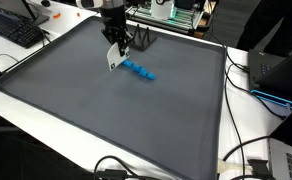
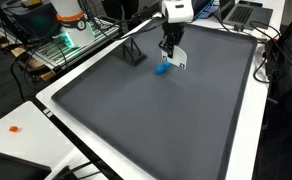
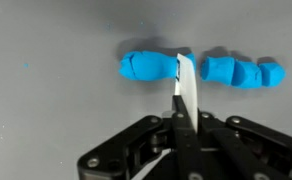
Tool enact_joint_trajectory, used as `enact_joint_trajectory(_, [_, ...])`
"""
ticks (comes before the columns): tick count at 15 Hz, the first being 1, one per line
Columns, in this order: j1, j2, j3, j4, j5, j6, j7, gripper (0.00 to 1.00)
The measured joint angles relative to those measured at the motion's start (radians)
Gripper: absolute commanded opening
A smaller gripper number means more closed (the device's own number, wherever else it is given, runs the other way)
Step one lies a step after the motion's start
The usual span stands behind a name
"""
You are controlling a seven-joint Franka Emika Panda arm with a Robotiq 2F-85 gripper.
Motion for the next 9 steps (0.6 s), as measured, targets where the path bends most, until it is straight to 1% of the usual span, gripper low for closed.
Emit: enact_joint_trajectory(9, [-0.003, 0.024, -0.004, -0.021, -0.004, 0.000, 0.000, 0.01])
